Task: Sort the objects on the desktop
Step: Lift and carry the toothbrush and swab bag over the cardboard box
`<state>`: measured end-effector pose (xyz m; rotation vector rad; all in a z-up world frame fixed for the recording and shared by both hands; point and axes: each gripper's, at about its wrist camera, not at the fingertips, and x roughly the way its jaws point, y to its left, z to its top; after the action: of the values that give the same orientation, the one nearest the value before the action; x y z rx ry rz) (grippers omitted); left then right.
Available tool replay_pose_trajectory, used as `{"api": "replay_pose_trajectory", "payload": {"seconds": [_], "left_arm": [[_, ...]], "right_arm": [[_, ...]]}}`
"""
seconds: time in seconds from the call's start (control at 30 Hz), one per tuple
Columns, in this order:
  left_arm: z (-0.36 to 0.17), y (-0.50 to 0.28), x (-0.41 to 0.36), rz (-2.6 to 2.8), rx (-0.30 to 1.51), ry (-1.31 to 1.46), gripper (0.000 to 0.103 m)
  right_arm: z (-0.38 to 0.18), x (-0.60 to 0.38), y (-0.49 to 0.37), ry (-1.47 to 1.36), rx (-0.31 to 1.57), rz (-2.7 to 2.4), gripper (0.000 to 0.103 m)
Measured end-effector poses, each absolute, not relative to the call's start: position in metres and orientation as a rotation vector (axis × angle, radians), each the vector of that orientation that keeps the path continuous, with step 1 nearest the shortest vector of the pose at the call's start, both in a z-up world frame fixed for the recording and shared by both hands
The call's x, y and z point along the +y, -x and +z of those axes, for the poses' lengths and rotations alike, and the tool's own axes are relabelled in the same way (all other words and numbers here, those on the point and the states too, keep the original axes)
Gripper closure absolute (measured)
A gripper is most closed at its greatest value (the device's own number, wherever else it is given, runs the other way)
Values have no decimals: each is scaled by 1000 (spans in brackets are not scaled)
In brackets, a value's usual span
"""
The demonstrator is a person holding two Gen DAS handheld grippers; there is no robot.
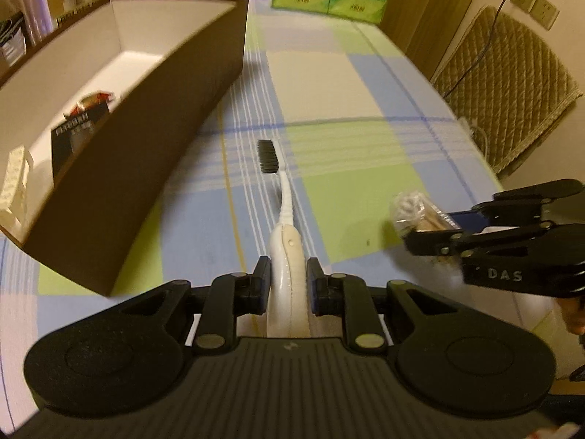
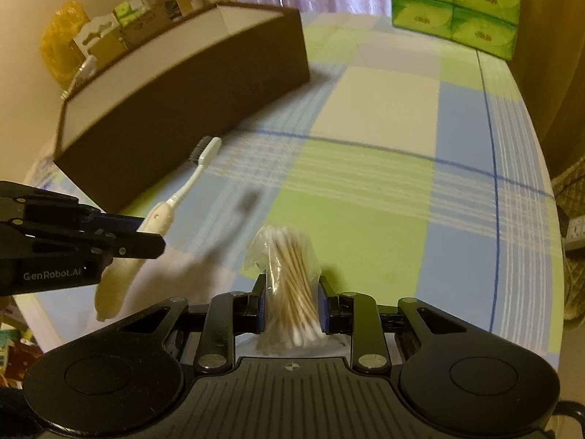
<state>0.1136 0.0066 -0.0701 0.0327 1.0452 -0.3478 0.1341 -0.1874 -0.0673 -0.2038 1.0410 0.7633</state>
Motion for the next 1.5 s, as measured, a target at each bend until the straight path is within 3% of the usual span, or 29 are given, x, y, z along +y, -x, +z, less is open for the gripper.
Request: {"api": "replay_pose_trajectory", "payload": {"seconds": [0.83,1.13,1.5], "left_arm": [[39,-171,112,-253,788,-2,87],[37,-238,150,-225,798,-64,87],[7,-321,173,-229,860,-125,87]], "right_arm": [[19,-50,-171,162,834,969,80],[26,23,-211,222,791,976,80],[-10,84,-272,322,830,924,80]]}}
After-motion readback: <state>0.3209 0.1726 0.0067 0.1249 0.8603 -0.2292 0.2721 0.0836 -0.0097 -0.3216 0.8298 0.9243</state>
